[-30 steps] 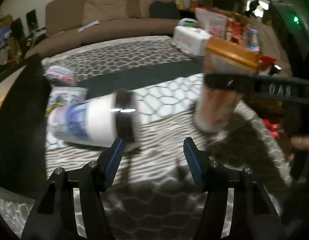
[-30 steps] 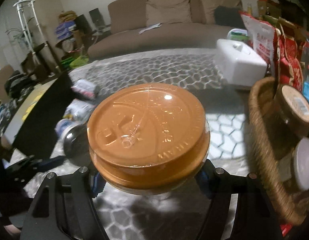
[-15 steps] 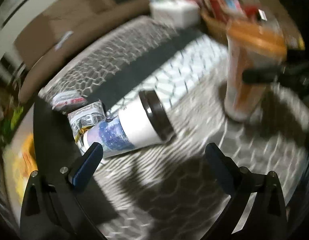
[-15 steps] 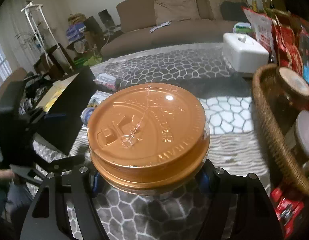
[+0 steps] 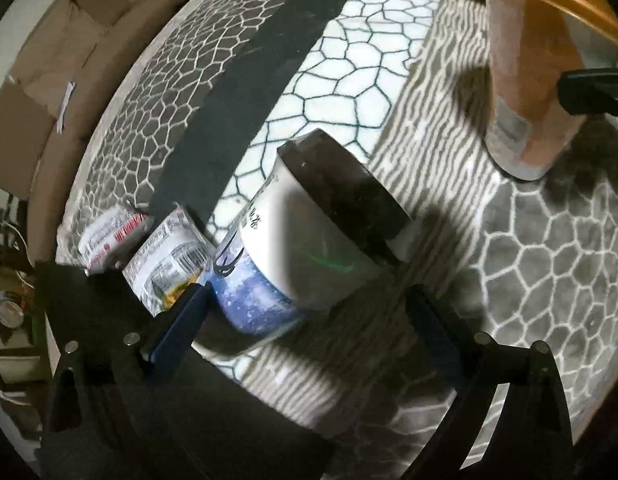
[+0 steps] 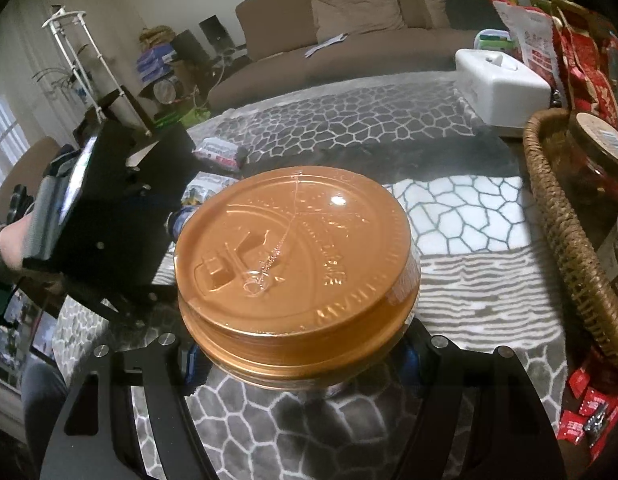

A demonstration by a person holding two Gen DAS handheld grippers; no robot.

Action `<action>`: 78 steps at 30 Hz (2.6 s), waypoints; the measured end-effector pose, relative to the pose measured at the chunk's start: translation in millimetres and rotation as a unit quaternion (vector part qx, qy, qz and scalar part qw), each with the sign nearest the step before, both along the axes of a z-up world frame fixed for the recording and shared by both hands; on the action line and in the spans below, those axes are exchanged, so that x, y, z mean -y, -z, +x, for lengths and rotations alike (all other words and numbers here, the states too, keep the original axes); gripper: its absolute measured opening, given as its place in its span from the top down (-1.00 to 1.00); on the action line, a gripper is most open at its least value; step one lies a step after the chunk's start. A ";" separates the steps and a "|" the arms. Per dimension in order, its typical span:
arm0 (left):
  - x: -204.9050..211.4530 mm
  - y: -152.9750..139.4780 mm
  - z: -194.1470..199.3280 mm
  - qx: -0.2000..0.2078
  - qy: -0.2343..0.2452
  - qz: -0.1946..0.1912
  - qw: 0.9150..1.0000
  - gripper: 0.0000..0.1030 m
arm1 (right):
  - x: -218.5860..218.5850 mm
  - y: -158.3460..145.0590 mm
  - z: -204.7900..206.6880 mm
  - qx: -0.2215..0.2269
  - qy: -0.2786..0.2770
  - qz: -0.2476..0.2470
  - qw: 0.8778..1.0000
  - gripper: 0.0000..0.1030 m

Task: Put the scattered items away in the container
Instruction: 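Lift and turn the black-lidded cup upright with the left gripper, then carry the black-lidded cup into the box with the left gripper while the right gripper lowers the orange-lidded cup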

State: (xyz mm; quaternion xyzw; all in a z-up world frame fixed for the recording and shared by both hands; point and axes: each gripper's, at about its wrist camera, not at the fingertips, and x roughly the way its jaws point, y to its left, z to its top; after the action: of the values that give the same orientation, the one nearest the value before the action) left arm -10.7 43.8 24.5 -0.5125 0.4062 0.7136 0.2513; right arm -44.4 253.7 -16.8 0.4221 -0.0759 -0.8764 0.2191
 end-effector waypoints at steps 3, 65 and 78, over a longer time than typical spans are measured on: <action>-6.0 2.9 -6.3 0.003 -0.015 -0.018 1.000 -0.91 | 2.4 0.0 -0.9 -0.003 -0.004 0.006 1.000 -0.45; 26.5 -54.7 42.7 -0.007 -0.244 0.386 0.890 -0.30 | 2.7 -25.9 12.5 -0.041 0.010 0.026 0.999 -0.47; 49.2 -92.2 77.6 -0.024 -0.243 0.376 0.894 -0.30 | 35.2 -61.8 28.5 -0.046 -0.017 0.031 0.998 -0.47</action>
State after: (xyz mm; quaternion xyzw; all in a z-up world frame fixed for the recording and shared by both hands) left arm 66.9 -5.4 116.7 -0.4449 -0.0239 0.8641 0.2342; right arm -15.9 218.5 45.0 0.3890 -0.0307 -0.8930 0.2243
